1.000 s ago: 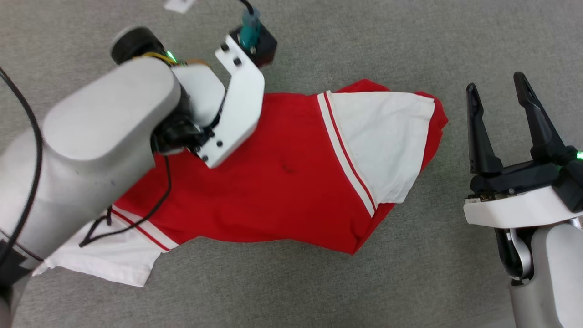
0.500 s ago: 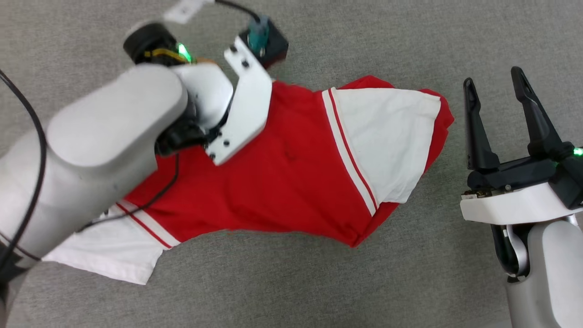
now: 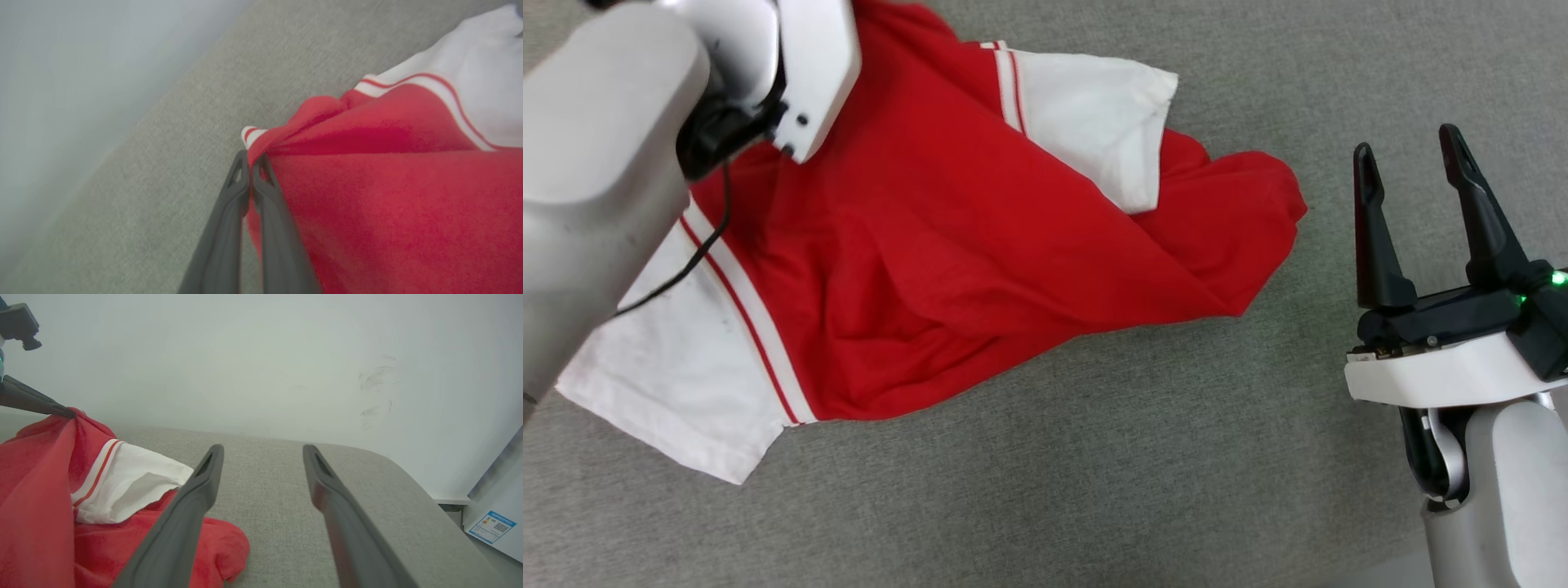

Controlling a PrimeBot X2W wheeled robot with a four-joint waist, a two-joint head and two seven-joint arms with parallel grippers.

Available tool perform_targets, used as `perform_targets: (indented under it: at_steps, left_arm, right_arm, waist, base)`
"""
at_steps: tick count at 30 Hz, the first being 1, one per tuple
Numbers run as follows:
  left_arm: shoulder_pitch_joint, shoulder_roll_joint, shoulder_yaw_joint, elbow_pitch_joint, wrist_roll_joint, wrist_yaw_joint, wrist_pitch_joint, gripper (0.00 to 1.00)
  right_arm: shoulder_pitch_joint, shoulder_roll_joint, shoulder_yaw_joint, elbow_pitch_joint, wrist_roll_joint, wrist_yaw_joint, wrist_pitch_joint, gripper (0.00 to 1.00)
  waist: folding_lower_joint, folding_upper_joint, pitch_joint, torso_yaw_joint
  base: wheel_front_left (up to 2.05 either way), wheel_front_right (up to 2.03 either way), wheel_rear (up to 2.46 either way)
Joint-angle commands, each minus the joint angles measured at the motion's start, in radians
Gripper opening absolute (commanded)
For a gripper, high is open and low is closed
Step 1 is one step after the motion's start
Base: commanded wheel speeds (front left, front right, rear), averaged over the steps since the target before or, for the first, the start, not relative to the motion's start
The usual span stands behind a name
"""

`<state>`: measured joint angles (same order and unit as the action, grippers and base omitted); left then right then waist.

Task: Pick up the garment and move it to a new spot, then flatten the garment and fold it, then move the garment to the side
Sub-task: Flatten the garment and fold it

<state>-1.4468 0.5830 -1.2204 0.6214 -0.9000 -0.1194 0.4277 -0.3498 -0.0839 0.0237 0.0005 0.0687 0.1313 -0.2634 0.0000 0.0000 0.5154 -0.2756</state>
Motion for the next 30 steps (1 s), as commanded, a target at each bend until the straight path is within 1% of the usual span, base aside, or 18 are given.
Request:
perform_targets:
  at_steps: [1,5,7,9,10,13,15,17,19,21,24,27,28,30]
  left_arm:
    - [0.039,-0.006,-0.01,0.029,0.0,0.0,0.008,0.0]
    - [0.109,-0.02,-0.034,0.126,-0.032,-0.006,0.087,0.0]
    - [0.15,-0.025,-0.046,0.153,-0.045,-0.009,0.121,0.0]
    - [0.163,-0.031,-0.051,0.166,-0.051,-0.011,0.117,0.0]
    - [0.153,-0.037,-0.048,0.162,-0.048,-0.012,0.086,1.0]
    - [0.103,-0.052,-0.031,0.15,-0.016,-0.01,-0.04,1.0]
    - [0.079,-0.059,-0.015,0.138,0.008,-0.009,-0.15,1.0]
    - [0.08,-0.063,0.001,0.131,0.031,0.005,-0.273,1.0]
    - [0.096,-0.066,0.028,0.116,0.042,0.034,-0.393,1.0]
    - [0.125,-0.062,0.051,0.095,0.053,0.073,-0.499,1.0]
    - [0.179,-0.044,0.087,0.055,0.059,0.155,-0.627,1.0]
    - [0.245,-0.015,0.134,-0.019,0.071,0.251,-0.681,1.0]
    - [0.245,-0.015,0.134,-0.019,0.071,0.251,-0.681,1.0]
    - [0.306,0.012,0.177,-0.086,0.08,0.322,-0.691,1.0]
  right_arm:
    - [-0.005,0.008,0.002,0.002,0.0,-0.001,-0.002,1.0]
    - [-0.001,0.012,0.001,0.005,0.001,-0.001,-0.002,1.0]
    - [-0.002,0.014,0.003,0.009,-0.002,-0.001,-0.002,1.0]
    - [-0.005,0.015,0.002,0.012,-0.006,-0.001,-0.002,1.0]
    - [-0.005,0.013,-0.001,0.013,-0.008,-0.001,-0.002,1.0]
    - [-0.005,0.005,-0.003,0.017,-0.011,-0.001,-0.002,1.0]
    - [0.0,-0.004,-0.008,0.019,-0.013,-0.001,-0.002,1.0]
    - [0.009,-0.012,-0.016,0.022,-0.015,-0.001,-0.002,1.0]
    - [0.018,-0.023,-0.025,0.023,-0.015,-0.001,-0.002,1.0]
    - [0.018,-0.036,-0.036,0.024,-0.015,-0.001,-0.002,1.0]
    - [0.003,-0.059,-0.053,0.019,-0.016,-0.001,-0.002,1.0]
    - [-0.025,-0.088,-0.06,0.011,-0.013,-0.001,-0.002,1.0]
    - [-0.025,-0.088,-0.06,0.011,-0.013,-0.001,-0.002,1.0]
    - [-0.052,-0.114,-0.057,0.01,-0.012,-0.001,-0.002,1.0]
  waist:
    - [0.0,0.0,0.014,-0.016]
    - [0.0,0.0,0.02,-0.029]
    - [0.0,0.0,0.015,-0.032]
    - [0.0,0.0,0.005,-0.031]
    - [0.0,0.0,-0.002,-0.027]
    - [0.0,0.0,-0.034,-0.013]
    - [0.0,0.0,-0.059,0.002]
    - [0.0,0.0,-0.089,0.021]
    - [0.0,0.0,-0.117,0.042]
    - [0.0,0.0,-0.14,0.064]
    - [0.0,0.0,-0.167,0.098]
    - [0.0,0.0,-0.183,0.128]
    - [0.0,0.0,-0.183,0.128]
    - [0.0,0.0,-0.185,0.144]
  base:
    - [0.0,0.0,0.0]
    - [0.0,0.0,0.0]
    - [0.0,0.0,0.0]
    - [0.0,0.0,0.0]
    - [0.0,0.0,0.0]
    - [0.0,0.0,0.0]
    - [0.0,0.0,0.0]
    - [0.0,0.0,0.0]
    - [0.0,0.0,0.0]
    - [0.0,0.0,0.0]
    - [0.0,0.0,0.0]
    - [0.0,0.0,0.0]
    - [0.0,0.0,0.0]
    - [0.0,0.0,0.0]
